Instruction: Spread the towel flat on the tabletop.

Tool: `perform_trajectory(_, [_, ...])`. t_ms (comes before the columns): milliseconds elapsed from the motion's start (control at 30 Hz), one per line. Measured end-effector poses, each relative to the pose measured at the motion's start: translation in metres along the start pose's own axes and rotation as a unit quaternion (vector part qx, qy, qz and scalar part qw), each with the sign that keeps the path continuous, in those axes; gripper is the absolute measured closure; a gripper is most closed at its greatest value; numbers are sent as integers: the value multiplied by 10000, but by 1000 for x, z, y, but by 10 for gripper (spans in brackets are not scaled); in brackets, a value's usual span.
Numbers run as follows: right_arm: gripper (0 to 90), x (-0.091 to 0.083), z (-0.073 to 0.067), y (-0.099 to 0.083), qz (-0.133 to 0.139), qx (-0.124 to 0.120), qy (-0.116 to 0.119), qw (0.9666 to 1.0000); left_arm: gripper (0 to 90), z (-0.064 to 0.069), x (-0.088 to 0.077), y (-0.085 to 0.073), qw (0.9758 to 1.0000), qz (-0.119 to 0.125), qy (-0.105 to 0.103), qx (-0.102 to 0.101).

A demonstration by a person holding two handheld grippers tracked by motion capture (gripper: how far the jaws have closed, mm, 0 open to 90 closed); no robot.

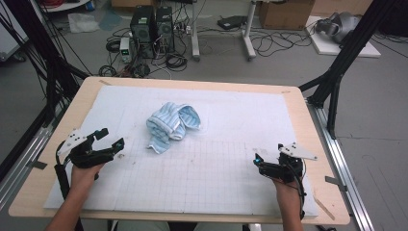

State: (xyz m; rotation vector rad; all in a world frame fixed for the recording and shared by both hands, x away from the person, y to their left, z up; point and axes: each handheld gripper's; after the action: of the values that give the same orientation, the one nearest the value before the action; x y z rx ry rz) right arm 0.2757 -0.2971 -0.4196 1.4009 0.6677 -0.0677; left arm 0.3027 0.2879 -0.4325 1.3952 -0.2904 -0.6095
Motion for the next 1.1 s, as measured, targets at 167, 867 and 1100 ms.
perform_trajectory(167, [61,0,1,0,27,7,4,10000,165,0,1,0,10000,8,46,-9])
perform_trajectory(867, [60,2,-9,4,78,-130,240,9996,162,13,15,4,9995,-169,-233,100])
perform_trajectory(1100, [60,8,-12,4,3,-41,379,9993,170,23,38,18,9982,-366,-414,248])
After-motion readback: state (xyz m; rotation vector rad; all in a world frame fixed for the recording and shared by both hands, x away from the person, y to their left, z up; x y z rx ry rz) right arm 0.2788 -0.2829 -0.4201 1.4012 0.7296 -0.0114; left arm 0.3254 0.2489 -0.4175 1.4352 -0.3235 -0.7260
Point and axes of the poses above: each handheld gripper's, and its own axes: x roughly forward along the jaws, y roughly out of its top, z roughly to its right, and after that the axes turned 1 degree about -x, right-handed
